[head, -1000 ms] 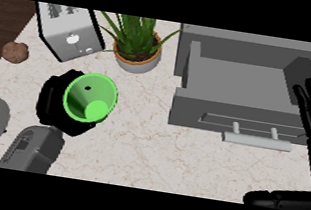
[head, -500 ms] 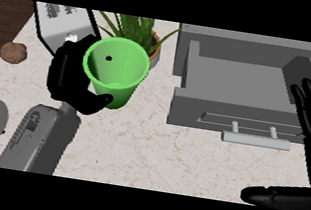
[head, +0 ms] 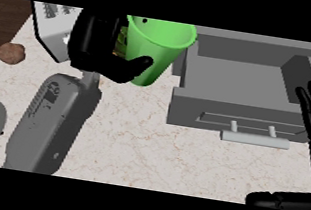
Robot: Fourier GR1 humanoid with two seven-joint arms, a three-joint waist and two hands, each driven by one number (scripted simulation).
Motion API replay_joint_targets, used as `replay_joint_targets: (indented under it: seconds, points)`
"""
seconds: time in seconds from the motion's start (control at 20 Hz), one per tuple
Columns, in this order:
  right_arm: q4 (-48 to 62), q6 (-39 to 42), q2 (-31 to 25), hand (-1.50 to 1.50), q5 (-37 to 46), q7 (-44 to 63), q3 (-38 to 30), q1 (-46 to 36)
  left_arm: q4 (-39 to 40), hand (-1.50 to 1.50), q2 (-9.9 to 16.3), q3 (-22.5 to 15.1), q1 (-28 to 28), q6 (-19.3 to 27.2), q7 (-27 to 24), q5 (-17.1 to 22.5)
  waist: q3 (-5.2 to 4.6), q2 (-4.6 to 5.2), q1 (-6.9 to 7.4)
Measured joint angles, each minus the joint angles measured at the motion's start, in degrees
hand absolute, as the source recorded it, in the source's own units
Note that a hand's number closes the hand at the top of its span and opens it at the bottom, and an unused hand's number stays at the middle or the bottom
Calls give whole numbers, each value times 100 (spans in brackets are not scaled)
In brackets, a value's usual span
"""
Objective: Pick up the cup, place it into the drawer and close the drawer
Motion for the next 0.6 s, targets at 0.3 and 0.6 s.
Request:
replay_joint_targets:
  seconds: [0.3, 0.6]
  points:
    - [175, -38, 65, -150, 77, -119, 34, -41, 567, 150, -58, -58, -876, 353, 291, -137, -1, 5, -13]
    - [156, -4, 50, -150, 70, -128, 32, -7, 1510, 150, -88, -54, -1673, 506, 328, -169, 0, 11, -34]
